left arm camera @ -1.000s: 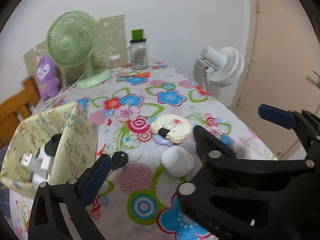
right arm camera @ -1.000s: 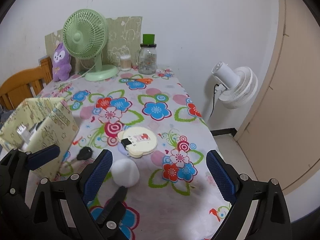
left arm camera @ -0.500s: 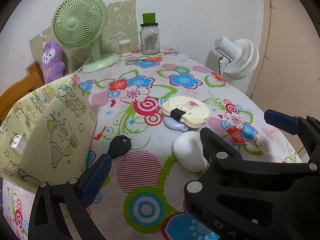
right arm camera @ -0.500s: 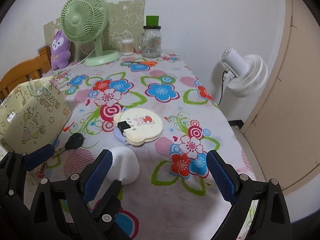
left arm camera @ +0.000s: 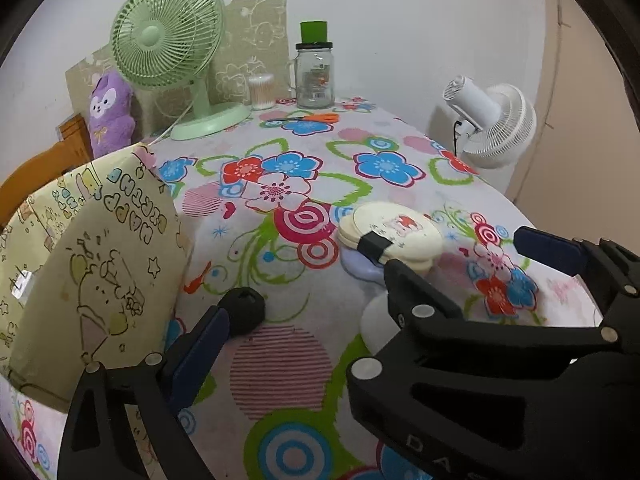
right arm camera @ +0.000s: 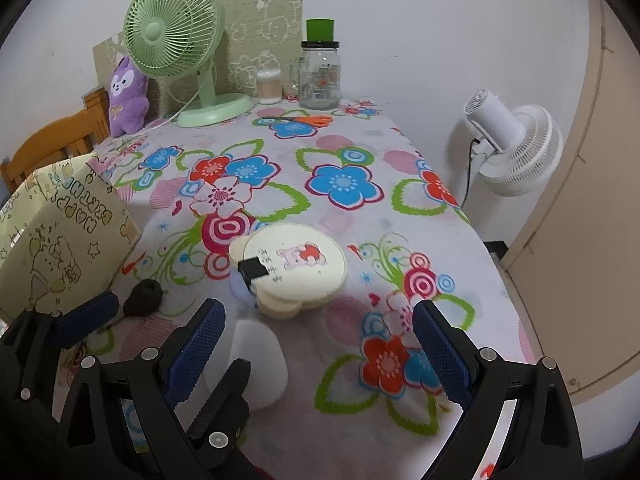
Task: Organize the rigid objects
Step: 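Move the right tool to the cream bear-print compact while the left tool approaches the white earbud case, then grasp the cream compact with the right tool while the left tool grasps the white earbud case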
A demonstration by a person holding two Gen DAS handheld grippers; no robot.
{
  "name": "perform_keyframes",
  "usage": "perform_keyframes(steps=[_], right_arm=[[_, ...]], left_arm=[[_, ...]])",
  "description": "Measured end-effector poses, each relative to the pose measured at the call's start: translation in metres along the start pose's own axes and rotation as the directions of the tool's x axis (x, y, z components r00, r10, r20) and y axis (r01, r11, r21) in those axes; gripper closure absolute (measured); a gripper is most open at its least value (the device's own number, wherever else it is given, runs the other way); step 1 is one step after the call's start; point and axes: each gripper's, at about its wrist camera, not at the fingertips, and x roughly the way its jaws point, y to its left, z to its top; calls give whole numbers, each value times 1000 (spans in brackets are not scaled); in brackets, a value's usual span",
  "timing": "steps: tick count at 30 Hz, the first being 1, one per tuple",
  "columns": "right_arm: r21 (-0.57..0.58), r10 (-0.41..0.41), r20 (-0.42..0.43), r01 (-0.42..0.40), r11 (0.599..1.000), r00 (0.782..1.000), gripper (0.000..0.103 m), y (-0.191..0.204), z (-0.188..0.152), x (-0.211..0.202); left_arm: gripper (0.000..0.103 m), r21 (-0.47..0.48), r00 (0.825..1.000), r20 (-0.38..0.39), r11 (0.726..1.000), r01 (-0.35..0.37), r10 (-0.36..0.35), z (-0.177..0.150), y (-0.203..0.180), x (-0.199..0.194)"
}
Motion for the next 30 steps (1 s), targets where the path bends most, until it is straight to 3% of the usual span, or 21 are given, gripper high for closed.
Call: perform_keyframes(steps=[7,21,23,24,25,30], right_arm=[[-41,65,-14,-66,997,998,7,4,9,12],[-47,153,-103,-159,986,983,7,1,22,47],[-42,164,-119,-170,985,979,12,0,22,50],[-42,162,-119,-168,985,980,25,0,21,50],[-41,163,-119,-168,985,979,29,0,21,49],[-38,136,-117,-142,989,984,30,-2,16,42]], left_arm=[[0,-19,1000,-27,1000,10,-11,5,6,8],[0,12,997,-54,998,61,-60,13,10,17],[0,21,997,-48,998,56,-55,13,9,17],[0,29,998,-41,998,51,-50,12,8,15],[0,32,998,-41,998,51,-50,12,7,15],[0,70,998,-36,996,51,-48,10,2,10]])
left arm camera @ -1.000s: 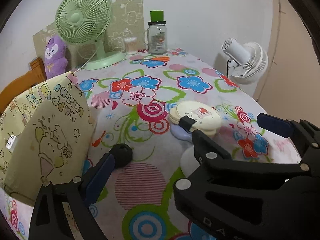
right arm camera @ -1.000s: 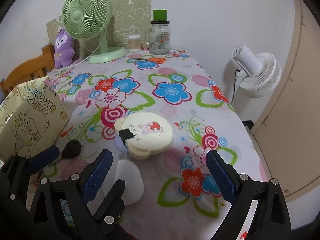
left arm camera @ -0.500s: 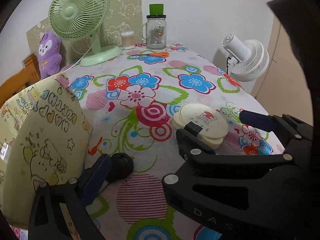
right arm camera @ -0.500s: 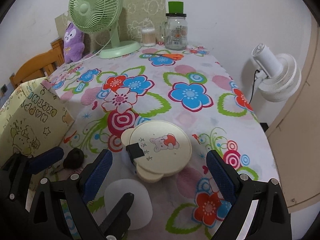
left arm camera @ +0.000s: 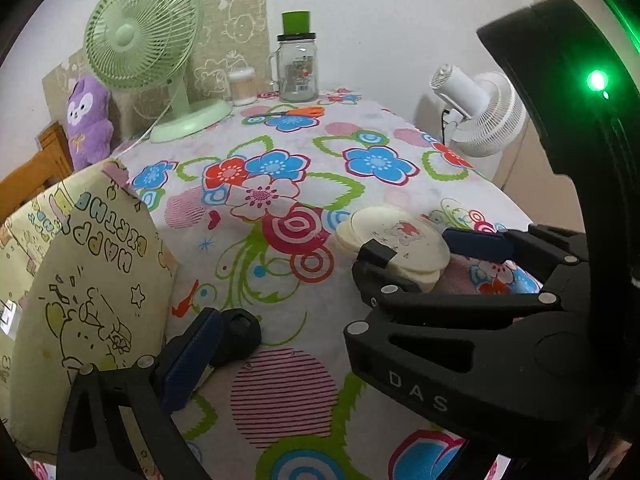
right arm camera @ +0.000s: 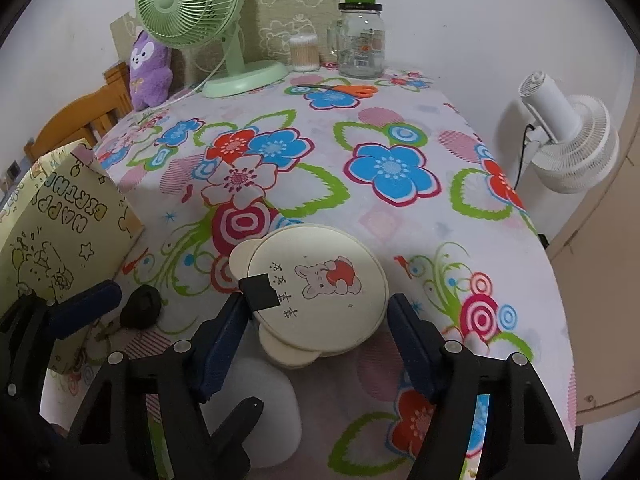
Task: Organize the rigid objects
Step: 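Grasp the cream compact with the right tool while the left tool grasps the white earbud case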
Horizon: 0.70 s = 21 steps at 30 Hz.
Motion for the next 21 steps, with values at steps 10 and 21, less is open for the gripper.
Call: perform_keyframes(steps=[10,21], right_arm=[[30,-94,47,93,995,994,30,-13,-22,-31],[92,-117,27,114,989,993,30,-34,-46,-40]], left_arm=[[0,98,999,-1,994,41,-42,-6,-28,-11],[0,139,997,-49,988,68,-62,-15,-51,-1]])
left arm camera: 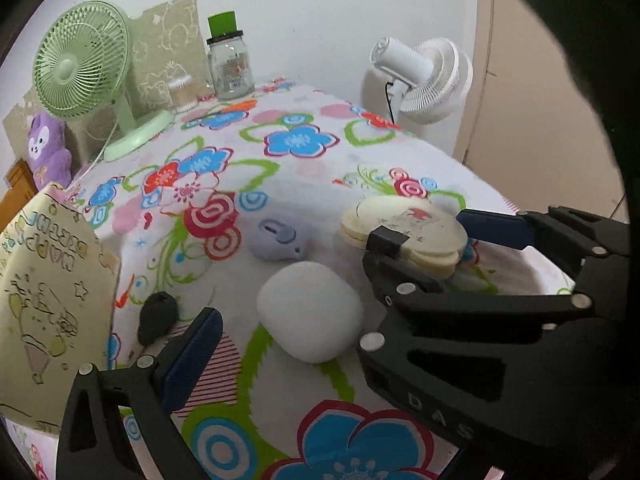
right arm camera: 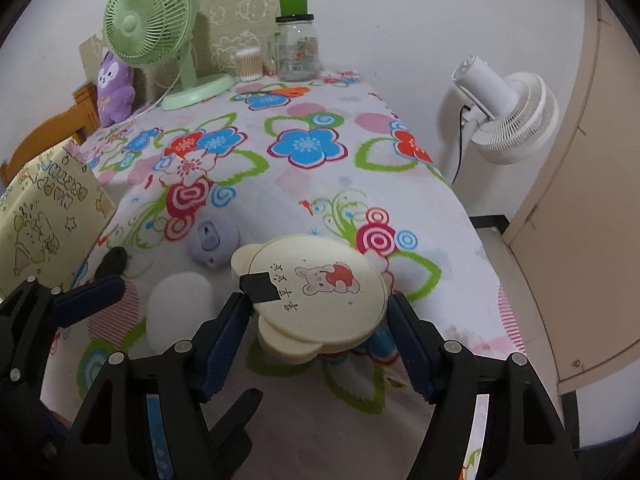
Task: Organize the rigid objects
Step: 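Grasp the cream compact with the right tool while the left tool grasps the white earbud case, then lift the compact with the right tool while the left tool lifts the earbud case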
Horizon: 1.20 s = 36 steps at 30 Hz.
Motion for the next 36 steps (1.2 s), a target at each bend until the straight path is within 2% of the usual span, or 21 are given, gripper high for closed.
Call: perform_keyframes(steps=[2,5,8,10,12,15,19,36], right_arm=[[-1,3,-5,-3,1000,1000,29,0,-2,2],[11,15,-9,-15,1000,1000,28,0,-4,4],[20,22,-1,-22,1000,1000,25,-1,-2,5],[40,25,-11,-24,999,1000,18,-4,0,10],[47,26,-7,-26,999,1000,16,-4,2,12],[42,8,-4,-8,999,1000,16,-3,5,16],[31,8,-13,-7,1000,1000,26,2,7,17],[62,-13,-15,14,998,1000,27,20,3,-6]], left_arm=[[1,4,999,-3,999,-32,32,-2,0,4],[8,-11,1000,-1,1000,-8,8,-2,2,5],[18,-16,1000,5,1000,24,-24,0,2,5],[33,-15,999,10,999,36,-36,1,1,5],[43,-9,999,17,999,40,-40,2,1,5],[48,-7,999,19,999,36,-36,3,4,4],[49,-14,999,11,999,42,-41,4,6,5],[49,-51,998,18,997,63,-62,-5,20,-19]])
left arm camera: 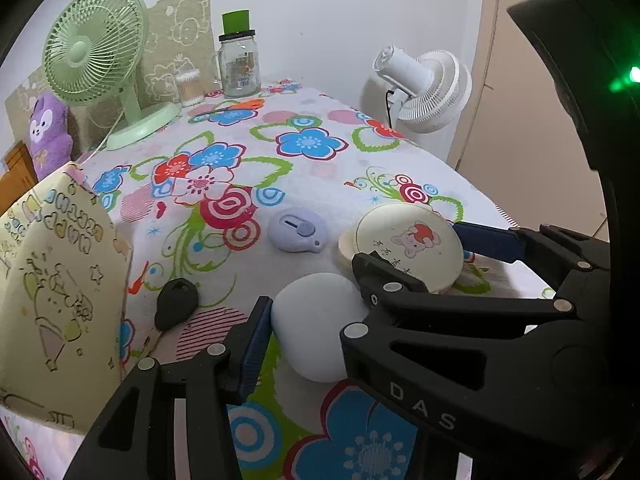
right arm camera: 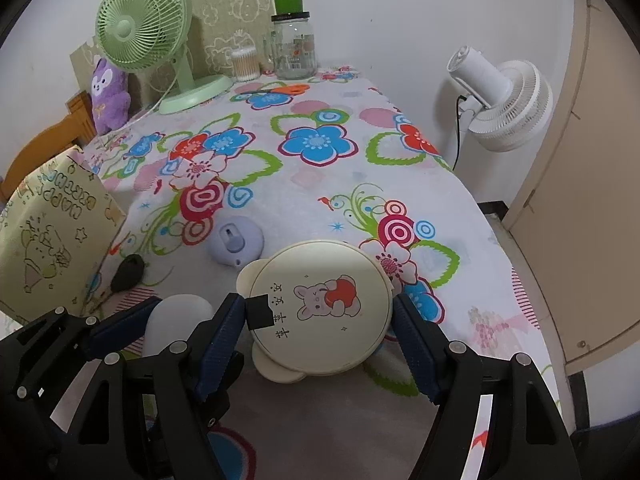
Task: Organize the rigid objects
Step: 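Lift the compact with the right tool while the left tool lifts the earbud case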
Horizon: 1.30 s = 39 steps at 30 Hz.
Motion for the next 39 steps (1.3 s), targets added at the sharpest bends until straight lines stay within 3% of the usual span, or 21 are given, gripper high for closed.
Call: perform_keyframes(steps=[39], right_arm=[[-1,-58,111,59,998,992,27,41,-2,-86]], left_arm=[[49,-18,997,70,1000,-12,13,-4,15,-78]])
